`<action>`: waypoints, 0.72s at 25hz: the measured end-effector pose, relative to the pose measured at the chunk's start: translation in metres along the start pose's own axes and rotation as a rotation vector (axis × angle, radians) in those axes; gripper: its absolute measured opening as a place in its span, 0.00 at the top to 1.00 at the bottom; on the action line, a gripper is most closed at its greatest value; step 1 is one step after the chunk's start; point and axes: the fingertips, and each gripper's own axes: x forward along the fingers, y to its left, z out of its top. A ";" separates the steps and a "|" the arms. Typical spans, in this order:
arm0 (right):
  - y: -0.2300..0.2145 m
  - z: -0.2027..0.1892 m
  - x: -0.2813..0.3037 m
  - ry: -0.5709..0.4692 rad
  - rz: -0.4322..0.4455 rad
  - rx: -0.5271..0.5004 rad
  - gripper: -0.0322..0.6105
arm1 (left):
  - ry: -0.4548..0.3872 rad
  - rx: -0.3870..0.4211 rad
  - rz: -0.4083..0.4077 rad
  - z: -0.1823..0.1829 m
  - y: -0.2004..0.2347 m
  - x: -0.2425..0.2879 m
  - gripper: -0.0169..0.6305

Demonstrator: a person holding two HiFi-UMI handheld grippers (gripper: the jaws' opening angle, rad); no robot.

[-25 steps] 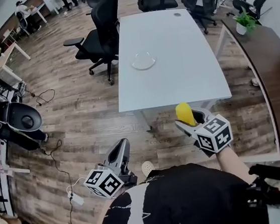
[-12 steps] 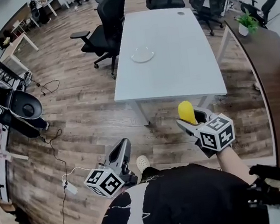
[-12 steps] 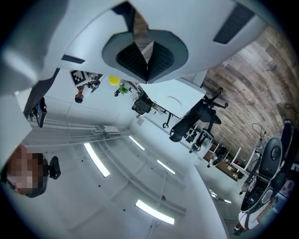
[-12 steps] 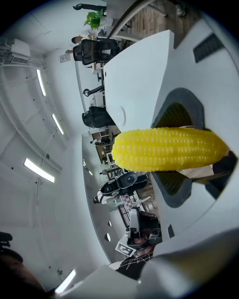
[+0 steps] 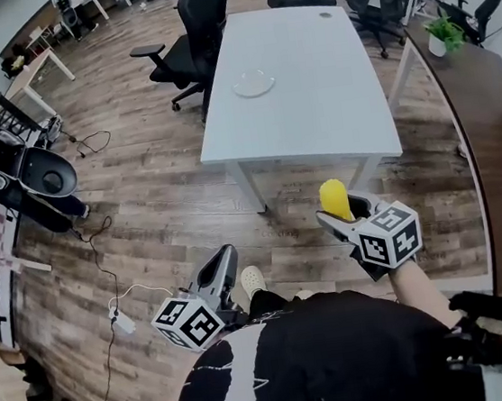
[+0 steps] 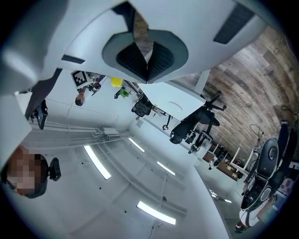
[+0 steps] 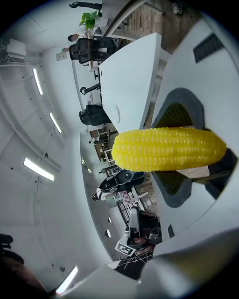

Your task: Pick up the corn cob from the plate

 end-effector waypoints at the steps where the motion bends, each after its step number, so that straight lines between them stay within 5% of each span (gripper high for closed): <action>1: 0.001 -0.003 -0.002 0.003 0.003 0.002 0.55 | 0.003 -0.001 0.003 -0.003 -0.002 -0.002 0.95; 18: 0.005 -0.033 -0.001 0.063 0.071 0.060 0.55 | 0.048 -0.013 0.050 -0.029 -0.009 -0.019 0.95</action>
